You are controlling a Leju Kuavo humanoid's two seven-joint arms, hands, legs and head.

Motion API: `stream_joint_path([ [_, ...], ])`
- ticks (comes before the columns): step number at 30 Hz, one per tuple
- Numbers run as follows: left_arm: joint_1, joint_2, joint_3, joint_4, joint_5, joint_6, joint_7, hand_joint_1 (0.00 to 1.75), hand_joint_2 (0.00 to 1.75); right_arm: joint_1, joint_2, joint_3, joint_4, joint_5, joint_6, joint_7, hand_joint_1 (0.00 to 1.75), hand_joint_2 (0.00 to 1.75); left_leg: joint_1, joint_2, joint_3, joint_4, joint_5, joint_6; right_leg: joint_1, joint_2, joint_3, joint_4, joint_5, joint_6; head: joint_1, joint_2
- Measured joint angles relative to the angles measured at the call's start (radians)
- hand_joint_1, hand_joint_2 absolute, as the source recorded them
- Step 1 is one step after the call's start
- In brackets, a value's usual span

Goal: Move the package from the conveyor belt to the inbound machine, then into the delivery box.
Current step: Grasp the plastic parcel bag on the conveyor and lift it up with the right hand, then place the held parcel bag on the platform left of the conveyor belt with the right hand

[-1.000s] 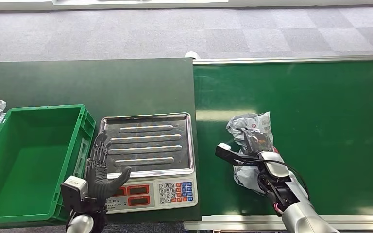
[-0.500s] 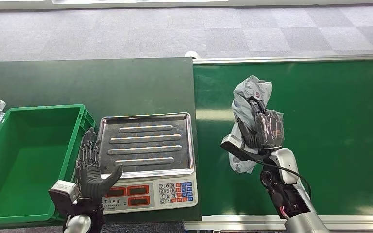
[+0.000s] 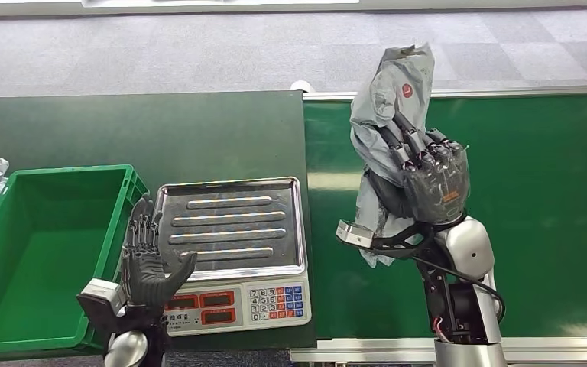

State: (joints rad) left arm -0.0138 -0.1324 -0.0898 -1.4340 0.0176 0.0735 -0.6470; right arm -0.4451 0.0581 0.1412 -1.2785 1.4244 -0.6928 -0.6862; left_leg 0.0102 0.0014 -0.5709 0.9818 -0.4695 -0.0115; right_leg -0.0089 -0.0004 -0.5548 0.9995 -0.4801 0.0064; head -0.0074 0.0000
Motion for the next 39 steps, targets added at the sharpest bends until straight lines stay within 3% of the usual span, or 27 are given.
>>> stream_joint_path([
  [6,-0.012,0.001,-0.012,0.003,-0.006,0.007,-0.002,0.00,1.75,-0.056,-0.018,0.200,0.041,0.115,0.000,0.179,1.75,0.00,0.000,0.000,0.000,0.000,0.000,0.000,0.000,0.000,-0.001,0.000,0.000,0.000,0.000,0.000],
  [12,-0.017,0.001,-0.014,0.010,-0.006,0.006,-0.003,0.00,1.75,-0.091,-0.041,0.326,0.082,0.113,0.000,0.217,1.75,0.00,0.000,0.000,-0.001,0.000,0.000,0.000,0.000,0.000,-0.001,0.000,0.000,0.000,0.000,0.000],
  [16,-0.026,0.002,-0.020,0.019,-0.004,0.003,-0.003,0.00,1.75,-0.152,-0.052,0.436,0.166,0.107,0.000,0.270,1.75,1.75,0.000,0.000,-0.001,0.000,0.000,0.000,0.000,0.000,-0.001,0.000,0.000,0.000,0.000,0.000],
  [21,-0.043,0.002,-0.033,0.036,-0.002,-0.015,-0.003,0.00,1.75,-0.234,-0.035,0.625,0.359,0.100,0.000,0.295,1.75,1.75,0.000,0.000,-0.001,0.000,0.001,0.000,0.000,0.000,-0.001,0.000,0.000,0.000,0.000,0.000],
  [27,-0.071,-0.003,-0.037,0.049,-0.002,-0.021,-0.002,0.00,1.75,-0.287,0.042,0.770,0.662,0.064,0.060,0.206,1.75,1.75,0.000,0.000,-0.001,0.000,0.001,0.000,0.000,-0.001,-0.001,0.001,0.000,0.000,0.000,0.000],
  [32,-0.078,-0.004,-0.038,0.052,-0.002,-0.023,-0.002,0.00,1.75,-0.296,0.086,0.831,0.793,0.056,0.090,0.192,1.75,1.75,0.000,0.000,-0.001,0.000,0.001,0.000,0.000,-0.001,-0.001,0.000,0.000,0.000,0.000,0.000],
  [39,-0.082,-0.004,-0.038,0.059,-0.002,-0.035,-0.002,0.00,1.75,-0.314,0.107,0.876,0.867,0.034,0.189,0.198,1.75,1.75,0.000,0.000,0.003,0.000,0.001,0.000,0.000,-0.001,0.002,0.000,0.000,0.000,0.000,0.000],
])
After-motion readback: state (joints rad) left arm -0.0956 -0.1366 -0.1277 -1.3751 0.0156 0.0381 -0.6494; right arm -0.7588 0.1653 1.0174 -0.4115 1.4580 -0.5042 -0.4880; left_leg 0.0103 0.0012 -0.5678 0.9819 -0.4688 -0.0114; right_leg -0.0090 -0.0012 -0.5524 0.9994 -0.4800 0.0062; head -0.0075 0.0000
